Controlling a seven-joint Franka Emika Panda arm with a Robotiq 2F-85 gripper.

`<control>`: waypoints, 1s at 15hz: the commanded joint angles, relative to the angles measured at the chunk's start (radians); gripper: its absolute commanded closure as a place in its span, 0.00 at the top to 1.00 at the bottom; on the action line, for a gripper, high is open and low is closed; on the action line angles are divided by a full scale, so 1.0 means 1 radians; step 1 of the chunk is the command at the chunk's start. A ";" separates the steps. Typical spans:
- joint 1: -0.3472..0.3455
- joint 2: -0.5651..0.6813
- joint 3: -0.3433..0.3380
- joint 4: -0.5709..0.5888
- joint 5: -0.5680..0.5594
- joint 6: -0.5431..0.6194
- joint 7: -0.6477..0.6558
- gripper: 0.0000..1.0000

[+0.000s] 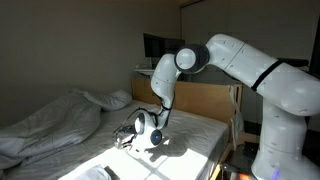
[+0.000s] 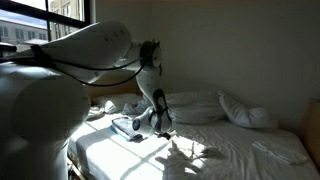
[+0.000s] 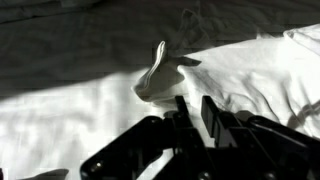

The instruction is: Fold the cloth

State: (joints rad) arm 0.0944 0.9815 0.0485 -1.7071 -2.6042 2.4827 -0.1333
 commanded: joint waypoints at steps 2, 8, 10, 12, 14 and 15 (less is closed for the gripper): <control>-0.034 -0.085 0.005 -0.089 0.000 -0.105 0.135 0.60; -0.046 -0.158 -0.105 -0.206 0.000 -0.077 0.346 0.98; -0.056 -0.170 -0.118 -0.229 0.000 -0.060 0.396 1.00; -0.062 -0.184 -0.124 -0.248 0.000 -0.032 0.429 1.00; -0.068 -0.192 -0.125 -0.255 0.000 0.006 0.454 1.00; -0.074 -0.196 -0.125 -0.259 0.000 0.023 0.464 1.00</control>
State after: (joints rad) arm 0.0375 0.8418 -0.0794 -1.9113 -2.6042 2.4566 0.2871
